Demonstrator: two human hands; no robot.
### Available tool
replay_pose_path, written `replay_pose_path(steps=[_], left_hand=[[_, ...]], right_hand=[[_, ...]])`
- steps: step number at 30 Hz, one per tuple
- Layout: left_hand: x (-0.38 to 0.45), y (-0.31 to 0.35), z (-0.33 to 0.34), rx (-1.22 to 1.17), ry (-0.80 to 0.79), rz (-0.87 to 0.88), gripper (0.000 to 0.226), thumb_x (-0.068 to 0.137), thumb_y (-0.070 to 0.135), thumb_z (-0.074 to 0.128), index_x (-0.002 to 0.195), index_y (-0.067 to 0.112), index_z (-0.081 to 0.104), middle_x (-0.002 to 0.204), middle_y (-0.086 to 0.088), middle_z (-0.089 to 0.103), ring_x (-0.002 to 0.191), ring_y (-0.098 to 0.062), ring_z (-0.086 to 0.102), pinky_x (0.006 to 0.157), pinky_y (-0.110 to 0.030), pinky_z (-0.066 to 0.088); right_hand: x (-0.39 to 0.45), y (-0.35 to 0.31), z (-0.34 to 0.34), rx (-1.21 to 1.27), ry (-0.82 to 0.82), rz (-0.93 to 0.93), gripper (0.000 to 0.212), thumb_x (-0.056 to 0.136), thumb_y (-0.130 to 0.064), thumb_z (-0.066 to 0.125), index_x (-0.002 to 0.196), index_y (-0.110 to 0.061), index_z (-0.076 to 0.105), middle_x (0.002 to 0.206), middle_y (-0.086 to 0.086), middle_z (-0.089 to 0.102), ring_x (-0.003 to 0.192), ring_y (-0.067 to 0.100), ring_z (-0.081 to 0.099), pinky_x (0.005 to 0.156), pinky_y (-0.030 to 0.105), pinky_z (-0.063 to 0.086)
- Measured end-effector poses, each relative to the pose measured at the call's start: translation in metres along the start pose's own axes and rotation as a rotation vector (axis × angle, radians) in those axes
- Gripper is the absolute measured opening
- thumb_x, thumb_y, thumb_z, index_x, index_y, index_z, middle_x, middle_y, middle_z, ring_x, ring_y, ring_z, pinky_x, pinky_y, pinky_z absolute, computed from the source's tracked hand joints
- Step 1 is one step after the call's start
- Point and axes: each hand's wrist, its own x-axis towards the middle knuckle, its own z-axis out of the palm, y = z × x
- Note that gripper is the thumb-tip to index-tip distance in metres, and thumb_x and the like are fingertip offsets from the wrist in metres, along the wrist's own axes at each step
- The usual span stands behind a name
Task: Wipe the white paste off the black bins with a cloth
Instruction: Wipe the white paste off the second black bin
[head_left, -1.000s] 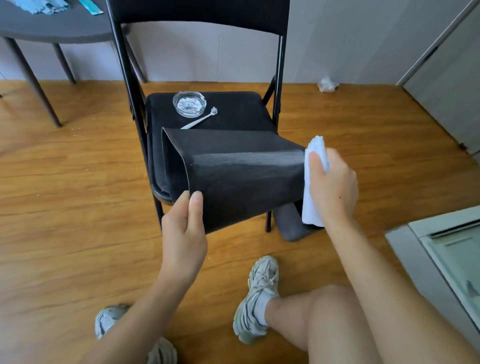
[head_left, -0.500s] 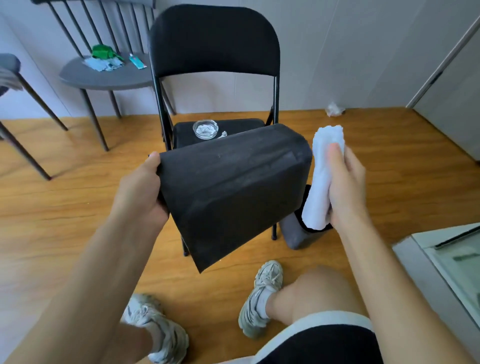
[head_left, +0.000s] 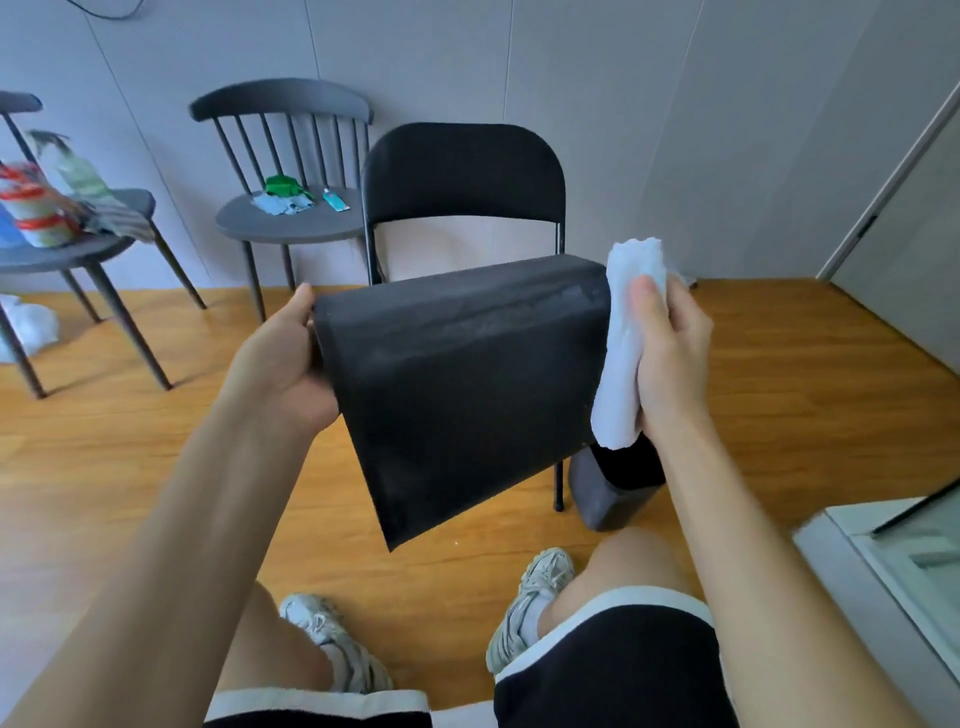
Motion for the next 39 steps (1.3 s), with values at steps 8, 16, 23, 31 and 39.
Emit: replay_pose_path(steps=[8, 16, 23, 31, 39], left_hand=[[-0.041, 0.0, -0.004, 0.459, -0.298, 0.334, 0.02, 0.098, 0.024, 0.047, 0.102, 0.023, 0.066, 0.087, 0.011, 0.076, 0.083, -0.003, 0.071, 0.08, -0.032, 0.047], [-0.044, -0.021, -0.013, 0.482, -0.107, 0.359, 0.028, 0.104, 0.038, 0.038, 0.089, 0.03, 0.06, 0.069, 0.026, 0.07, 0.071, 0.005, 0.067, 0.07, -0.024, 0.043], [-0.047, -0.029, -0.014, 0.389, 0.056, 0.44, 0.031, 0.103, 0.038, 0.042, 0.085, 0.027, 0.063, 0.076, 0.016, 0.071, 0.09, -0.01, 0.063, 0.082, -0.036, 0.048], [-0.048, -0.074, -0.006, 0.475, -0.009, 0.581, 0.046, 0.101, 0.027, 0.046, 0.064, 0.001, 0.04, 0.056, -0.005, 0.04, 0.056, -0.021, 0.036, 0.053, -0.034, 0.029], [-0.046, -0.077, -0.014, 0.476, 0.021, 0.658, 0.051, 0.103, 0.029, 0.043, 0.065, -0.003, 0.036, 0.062, -0.006, 0.041, 0.061, -0.019, 0.038, 0.056, -0.031, 0.032]], right_hand=[[-0.04, 0.002, 0.014, 0.038, 0.15, 0.23, 0.023, 0.096, -0.036, 0.051, 0.077, -0.03, 0.062, 0.071, -0.012, 0.059, 0.073, 0.005, 0.06, 0.068, 0.027, 0.048], [-0.045, -0.003, 0.019, -0.148, 0.082, 0.074, 0.024, 0.096, -0.032, 0.05, 0.073, -0.026, 0.054, 0.062, -0.015, 0.053, 0.065, 0.005, 0.053, 0.059, 0.023, 0.043], [-0.035, 0.001, -0.003, -0.82, 0.041, -0.137, 0.025, 0.097, -0.037, 0.046, 0.097, -0.017, 0.061, 0.071, -0.007, 0.053, 0.061, 0.008, 0.053, 0.051, 0.02, 0.043], [-0.093, -0.031, 0.069, -0.648, -0.223, -0.604, 0.023, 0.094, -0.033, 0.054, 0.106, -0.018, 0.067, 0.08, -0.003, 0.068, 0.062, 0.008, 0.06, 0.054, 0.018, 0.045], [-0.042, 0.028, 0.001, -0.889, 0.058, -0.156, 0.028, 0.098, -0.034, 0.046, 0.074, -0.02, 0.051, 0.062, -0.009, 0.047, 0.054, 0.013, 0.053, 0.046, 0.022, 0.036]])
